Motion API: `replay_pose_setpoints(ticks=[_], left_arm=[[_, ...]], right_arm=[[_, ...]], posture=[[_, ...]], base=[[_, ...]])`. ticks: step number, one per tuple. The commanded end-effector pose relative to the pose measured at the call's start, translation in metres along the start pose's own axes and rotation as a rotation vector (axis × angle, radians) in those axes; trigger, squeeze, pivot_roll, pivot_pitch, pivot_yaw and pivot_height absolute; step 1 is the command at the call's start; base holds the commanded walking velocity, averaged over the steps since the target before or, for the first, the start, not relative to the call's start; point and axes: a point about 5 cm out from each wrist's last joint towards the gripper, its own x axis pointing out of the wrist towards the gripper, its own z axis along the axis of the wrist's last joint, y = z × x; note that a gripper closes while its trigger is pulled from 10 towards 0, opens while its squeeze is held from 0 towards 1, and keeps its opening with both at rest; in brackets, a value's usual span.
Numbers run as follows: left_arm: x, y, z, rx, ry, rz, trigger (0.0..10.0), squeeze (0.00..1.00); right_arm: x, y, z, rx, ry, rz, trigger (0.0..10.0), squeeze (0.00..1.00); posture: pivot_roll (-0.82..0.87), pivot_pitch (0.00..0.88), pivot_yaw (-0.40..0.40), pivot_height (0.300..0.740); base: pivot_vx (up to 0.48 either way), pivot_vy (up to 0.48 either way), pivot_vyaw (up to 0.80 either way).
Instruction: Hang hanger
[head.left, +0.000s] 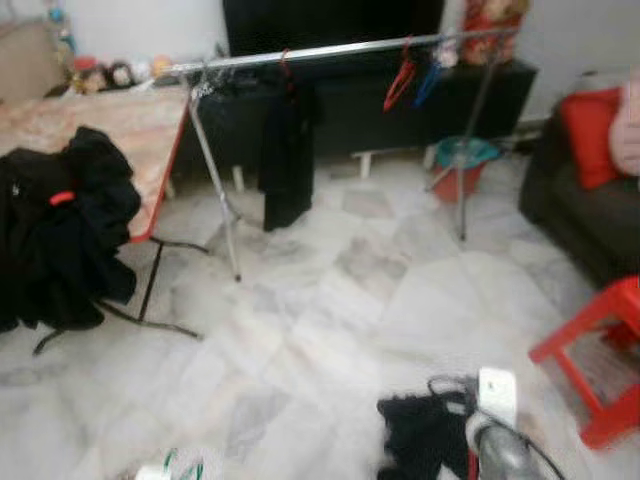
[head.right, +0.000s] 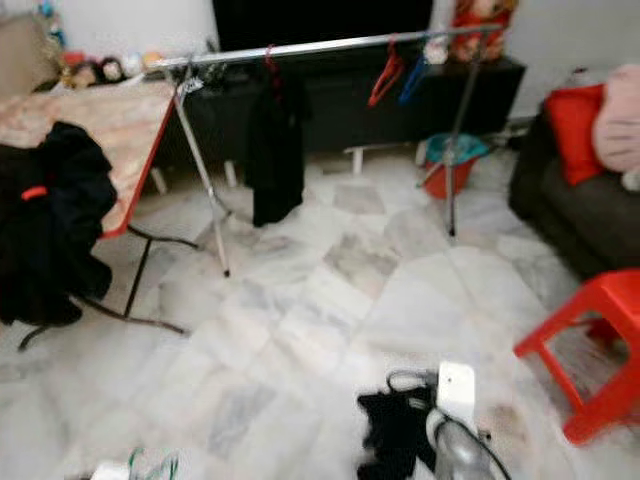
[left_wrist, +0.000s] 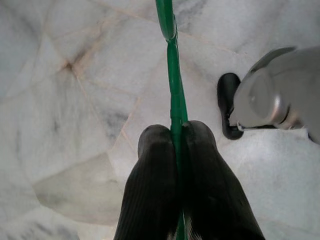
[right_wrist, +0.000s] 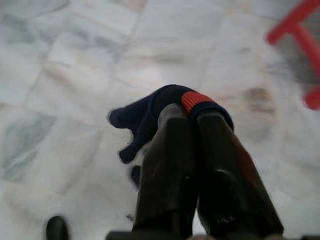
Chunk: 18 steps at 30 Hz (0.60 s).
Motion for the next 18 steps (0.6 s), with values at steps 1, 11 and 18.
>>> replay_pose_setpoints(ticks=[1, 11, 18], left_arm=[[-0.0015, 0.0054, -0.0038, 0.002, 0.018, 0.012, 10.0, 0.0], [-0.0014, 0.0052, -0.0034, 0.005, 0.016, 0.013, 10.0, 0.0], [-0.0013, 0.0054, -0.0033, 0.006, 0.016, 0.022, 10.0, 0.0]], right_arm=[[0.0012, 0.007, 0.0052, 0.005, -0.018, 0.017, 10.0, 0.0], [0.0016, 0.0055, 0.007, 0.007, -0.022, 0.016, 10.0, 0.0], [0.0025, 0.0014, 0.0092, 0.006, -0.018, 0.014, 10.0, 0.0]], posture=[[0.13, 0.0, 0.005, 0.732], [0.13, 0.0, 0.004, 0.732], [0.13, 0.0, 0.005, 0.732]], base=[[-0.251, 0.0, 0.0], [-0.203, 0.0, 0.0], [0.0, 0.0, 0.0]])
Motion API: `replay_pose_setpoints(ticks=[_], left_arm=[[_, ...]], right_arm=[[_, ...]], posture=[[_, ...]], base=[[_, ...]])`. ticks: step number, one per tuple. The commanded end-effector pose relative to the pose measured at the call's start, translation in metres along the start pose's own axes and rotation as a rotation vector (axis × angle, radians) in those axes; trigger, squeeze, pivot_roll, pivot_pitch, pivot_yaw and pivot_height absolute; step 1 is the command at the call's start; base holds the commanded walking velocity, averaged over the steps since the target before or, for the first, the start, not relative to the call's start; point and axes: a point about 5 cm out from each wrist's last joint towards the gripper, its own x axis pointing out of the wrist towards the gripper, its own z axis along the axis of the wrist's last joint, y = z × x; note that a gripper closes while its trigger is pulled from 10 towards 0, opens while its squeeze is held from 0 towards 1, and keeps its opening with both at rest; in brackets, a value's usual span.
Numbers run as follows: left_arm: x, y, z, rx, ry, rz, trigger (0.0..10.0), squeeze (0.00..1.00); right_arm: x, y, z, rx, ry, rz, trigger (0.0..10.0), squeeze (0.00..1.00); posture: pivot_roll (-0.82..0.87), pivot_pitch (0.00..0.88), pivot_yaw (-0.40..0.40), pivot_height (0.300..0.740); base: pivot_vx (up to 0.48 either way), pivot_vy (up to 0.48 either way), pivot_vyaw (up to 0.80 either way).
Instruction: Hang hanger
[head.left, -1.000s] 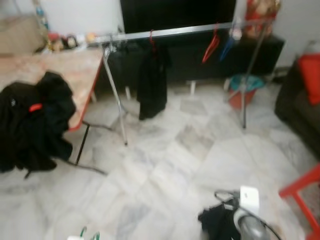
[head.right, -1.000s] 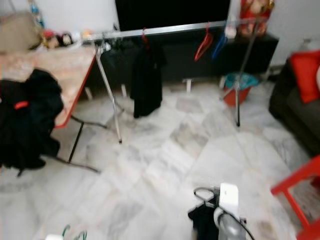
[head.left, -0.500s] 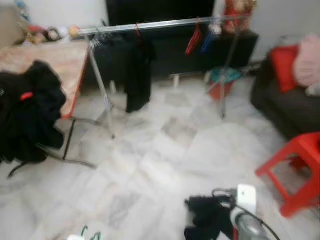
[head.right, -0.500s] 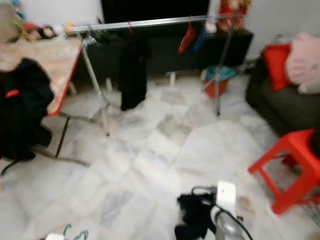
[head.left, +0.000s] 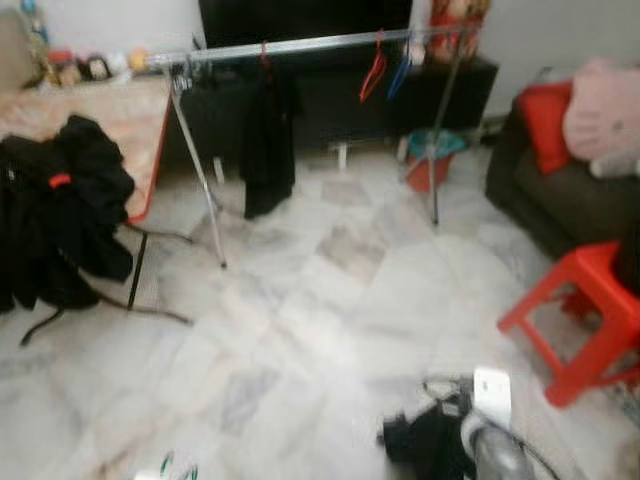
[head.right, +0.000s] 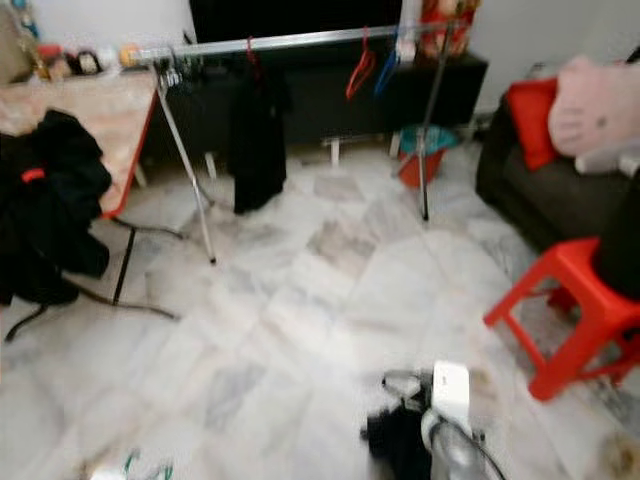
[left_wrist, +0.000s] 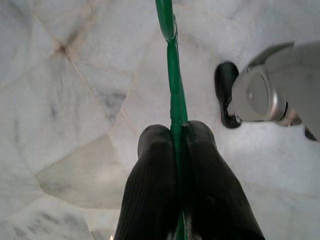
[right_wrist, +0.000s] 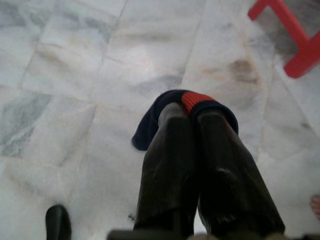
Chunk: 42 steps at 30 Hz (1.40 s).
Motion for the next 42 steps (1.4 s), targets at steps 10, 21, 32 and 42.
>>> replay_pose_setpoints(ticks=[10, 21, 32, 42], left_arm=[[0.0, 0.001, 0.0, 0.001, -0.006, 0.021, 10.0, 0.0], [-0.002, 0.02, 0.084, 0.134, -0.372, 0.118, 10.0, 0.0], [-0.053, 0.026, 0.231, 0.243, -0.874, -0.081, 10.0, 0.0], [-0.09, -0.037, 0.252, 0.483, -0.859, -0.541, 10.0, 0.0]], right_arm=[[0.004, -0.001, 0.018, 0.004, -0.048, -0.003, 10.0, 0.0], [0.012, -0.007, 0.099, 0.181, -0.266, -0.088, 10.0, 0.0], [0.002, -0.005, 0.186, -0.03, -0.483, -0.155, 10.0, 0.0], [-0.001, 0.031, 0.206, 0.365, -0.332, 0.074, 10.0, 0.0]], posture=[[0.13, 0.0, 0.004, 0.732], [0.14, 0.0, -0.004, 0.732], [0.14, 0.0, -0.006, 0.732], [0.13, 0.0, -0.007, 0.732]], base=[[0.0, 0.0, 0.0], [0.0, 0.0, 0.0], [0.0, 0.0, 0.0], [0.0, 0.0, 0.0]])
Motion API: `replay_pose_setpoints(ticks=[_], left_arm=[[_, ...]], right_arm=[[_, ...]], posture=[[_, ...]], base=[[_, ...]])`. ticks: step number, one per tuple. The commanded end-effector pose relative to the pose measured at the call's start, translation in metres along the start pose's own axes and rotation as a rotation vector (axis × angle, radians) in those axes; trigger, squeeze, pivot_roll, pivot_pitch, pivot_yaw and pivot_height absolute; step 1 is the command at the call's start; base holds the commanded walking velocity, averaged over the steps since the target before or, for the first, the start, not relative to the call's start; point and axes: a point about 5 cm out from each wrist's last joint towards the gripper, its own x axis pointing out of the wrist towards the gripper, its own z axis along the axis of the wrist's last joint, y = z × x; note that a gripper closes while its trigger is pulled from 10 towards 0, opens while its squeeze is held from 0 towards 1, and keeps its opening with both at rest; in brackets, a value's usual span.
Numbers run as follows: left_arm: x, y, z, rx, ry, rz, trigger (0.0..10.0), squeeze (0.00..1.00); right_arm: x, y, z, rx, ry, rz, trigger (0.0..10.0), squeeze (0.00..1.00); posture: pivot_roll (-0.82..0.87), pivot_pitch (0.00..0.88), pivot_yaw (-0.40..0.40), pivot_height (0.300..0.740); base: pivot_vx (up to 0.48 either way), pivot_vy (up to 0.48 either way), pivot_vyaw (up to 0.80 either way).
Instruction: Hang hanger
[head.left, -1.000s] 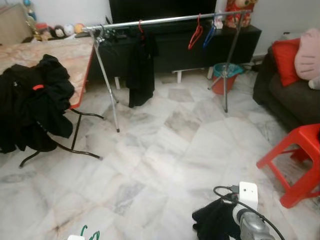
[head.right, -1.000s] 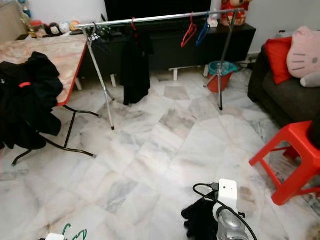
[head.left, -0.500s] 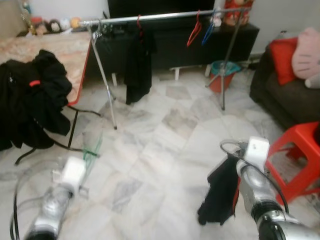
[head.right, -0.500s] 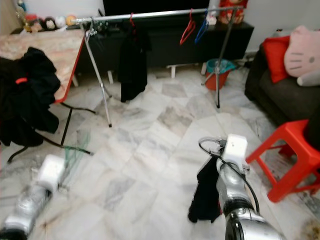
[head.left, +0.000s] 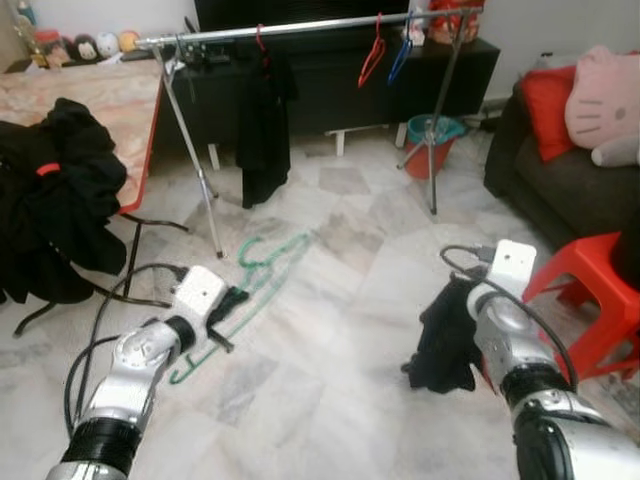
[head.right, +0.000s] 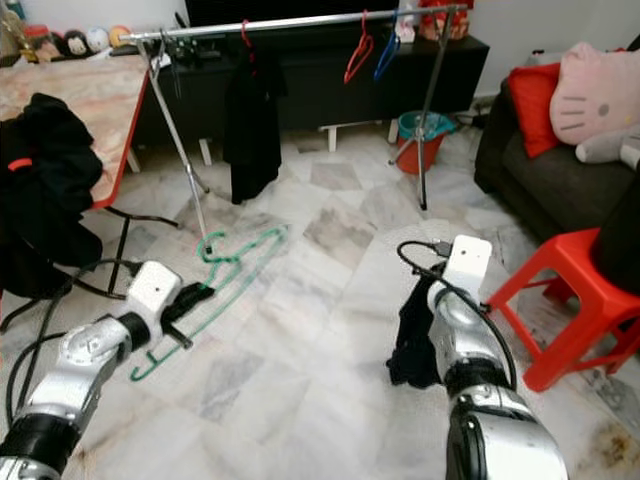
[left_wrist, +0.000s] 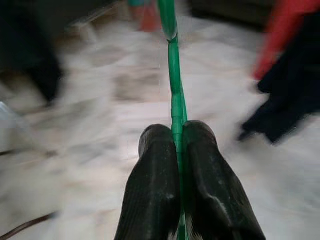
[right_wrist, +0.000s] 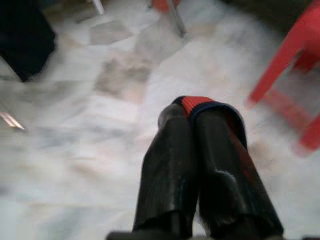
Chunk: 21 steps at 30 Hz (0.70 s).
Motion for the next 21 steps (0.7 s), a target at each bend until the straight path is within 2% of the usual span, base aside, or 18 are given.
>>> replay_pose_setpoints(ticks=[1, 2, 5, 7, 11, 14, 16, 21], left_arm=[[0.003, -0.017, 0.007, -0.002, 0.002, -0.14, 10.0, 0.0], [0.003, -0.019, 0.008, 0.0, 0.003, -0.156, 10.0, 0.0], [-0.001, -0.035, 0.015, 0.0, 0.023, -0.306, 10.0, 0.0], [-0.004, -0.042, 0.021, -0.018, 0.032, -0.383, 10.0, 0.0], [-0.008, -0.055, 0.03, -0.064, 0.043, -0.498, 10.0, 0.0], [-0.007, -0.063, 0.037, -0.077, 0.028, -0.549, 10.0, 0.0], [-0.007, -0.066, 0.04, -0.077, 0.028, -0.567, 10.0, 0.0], [-0.013, -0.076, 0.051, -0.095, 0.039, -0.634, 10.0, 0.0]], right_arm=[[0.0, 0.013, 0.023, 0.114, -0.025, 0.039, 10.0, 0.0], [0.0, 0.014, 0.023, 0.127, -0.021, 0.04, 10.0, 0.0], [0.0, 0.021, 0.03, 0.175, -0.026, 0.023, 10.0, 0.0], [-0.001, 0.022, 0.036, 0.166, -0.048, -0.002, 10.0, 0.0], [-0.002, 0.016, 0.043, 0.167, -0.11, -0.142, 10.0, 0.0], [-0.002, 0.018, 0.045, 0.138, -0.123, -0.183, 10.0, 0.0], [-0.003, 0.021, 0.044, 0.149, -0.109, -0.187, 10.0, 0.0], [-0.005, 0.034, 0.042, 0.16, -0.073, -0.145, 10.0, 0.0]], posture=[[0.13, 0.0, -0.007, 0.732], [0.13, 0.0, -0.007, 0.732], [0.13, 0.0, -0.011, 0.732], [0.14, 0.0, -0.011, 0.732], [0.13, 0.0, -0.01, 0.732], [0.13, 0.0, -0.012, 0.732], [0.13, 0.0, -0.012, 0.732], [0.14, 0.0, -0.018, 0.732]], base=[[0.0, 0.0, 0.0], [0.0, 0.0, 0.0], [0.0, 0.0, 0.0], [0.0, 0.0, 0.0], [0.0, 0.0, 0.0], [0.0, 0.0, 0.0], [0.0, 0.0, 0.0], [0.0, 0.0, 0.0]])
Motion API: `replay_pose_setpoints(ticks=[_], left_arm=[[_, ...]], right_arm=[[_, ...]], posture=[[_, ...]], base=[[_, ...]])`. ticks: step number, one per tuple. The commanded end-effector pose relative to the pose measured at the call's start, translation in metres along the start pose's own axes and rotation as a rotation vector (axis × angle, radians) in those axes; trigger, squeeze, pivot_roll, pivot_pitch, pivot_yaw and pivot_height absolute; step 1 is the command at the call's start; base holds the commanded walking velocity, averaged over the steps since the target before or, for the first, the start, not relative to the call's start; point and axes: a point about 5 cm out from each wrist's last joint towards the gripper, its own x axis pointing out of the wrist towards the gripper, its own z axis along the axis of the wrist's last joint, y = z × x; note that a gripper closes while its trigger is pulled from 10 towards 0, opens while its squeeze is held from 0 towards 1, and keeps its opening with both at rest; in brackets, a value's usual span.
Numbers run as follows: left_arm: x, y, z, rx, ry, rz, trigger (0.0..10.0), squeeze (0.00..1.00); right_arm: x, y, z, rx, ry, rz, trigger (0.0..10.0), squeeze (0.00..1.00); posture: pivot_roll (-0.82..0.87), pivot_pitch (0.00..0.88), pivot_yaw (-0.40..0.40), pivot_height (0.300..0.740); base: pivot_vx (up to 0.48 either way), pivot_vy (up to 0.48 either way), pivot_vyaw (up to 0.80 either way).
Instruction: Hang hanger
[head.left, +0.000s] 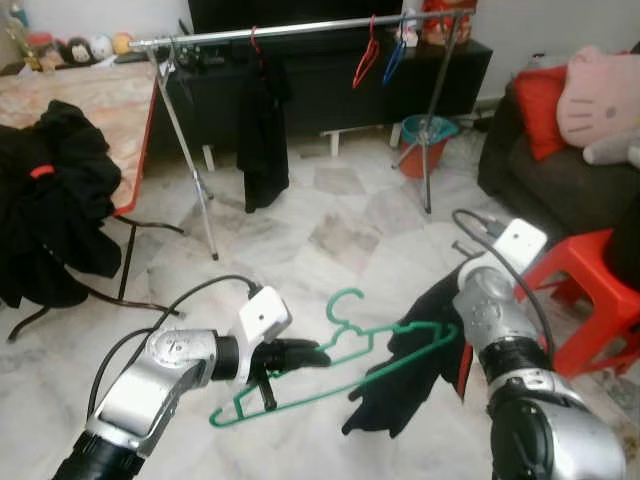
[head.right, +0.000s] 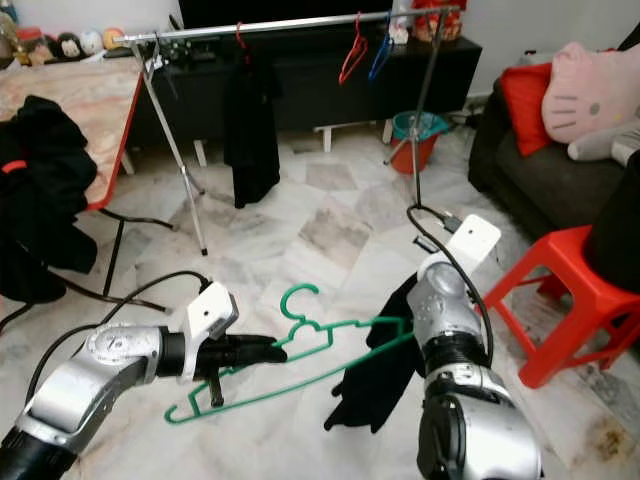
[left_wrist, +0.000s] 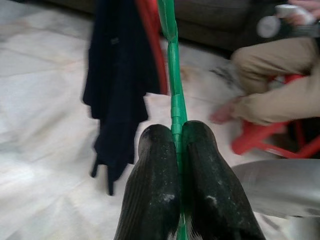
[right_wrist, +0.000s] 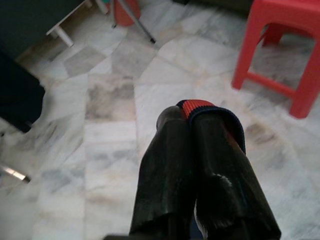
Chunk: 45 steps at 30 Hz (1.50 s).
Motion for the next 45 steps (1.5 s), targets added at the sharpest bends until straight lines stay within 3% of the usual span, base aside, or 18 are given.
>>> replay_pose_setpoints(ticks=[1, 7, 12, 16, 20, 24, 30, 45], left_arm=[[0.0, -0.007, 0.004, 0.001, 0.014, -0.036, 10.0, 0.0], [0.007, -0.017, 0.014, 0.006, 0.023, -0.071, 10.0, 0.0], [0.012, -0.016, 0.015, 0.008, 0.031, -0.056, 10.0, 0.0], [0.021, -0.006, 0.014, 0.013, 0.037, 0.074, 10.0, 0.0], [0.024, 0.002, 0.012, 0.014, 0.057, 0.158, 10.0, 0.0], [0.024, 0.002, 0.01, 0.007, 0.075, 0.156, 10.0, 0.0], [0.023, 0.009, 0.001, 0.067, 0.159, 0.21, 10.0, 0.0], [0.013, 0.041, 0.001, 0.104, 0.187, 0.506, 10.0, 0.0]], right_arm=[[-0.003, 0.011, 0.015, 0.01, -0.039, 0.03, 10.0, 0.0], [-0.014, 0.043, 0.002, -0.05, 0.024, 0.174, 10.0, 0.0], [-0.02, 0.057, -0.005, -0.078, 0.056, 0.262, 10.0, 0.0], [-0.028, 0.071, -0.013, -0.1, 0.08, 0.339, 10.0, 0.0], [-0.029, 0.074, -0.016, -0.106, 0.088, 0.352, 10.0, 0.0], [-0.03, 0.075, -0.016, -0.106, 0.089, 0.358, 10.0, 0.0], [-0.031, 0.075, -0.016, -0.109, 0.085, 0.37, 10.0, 0.0], [-0.034, 0.076, -0.015, -0.117, 0.088, 0.393, 10.0, 0.0]], posture=[[0.14, 0.0, -0.02, 0.732], [0.14, 0.0, -0.021, 0.732], [0.14, 0.0, -0.021, 0.732], [0.14, 0.0, -0.023, 0.732], [0.14, 0.0, -0.022, 0.732], [0.14, 0.0, -0.021, 0.732], [0.14, 0.0, -0.022, 0.732], [0.14, 0.0, -0.026, 0.732]], base=[[0.0, 0.0, 0.0], [0.0, 0.0, 0.0], [0.0, 0.0, 0.0], [0.0, 0.0, 0.0], [0.0, 0.0, 0.0], [0.0, 0.0, 0.0], [0.0, 0.0, 0.0], [0.0, 0.0, 0.0]])
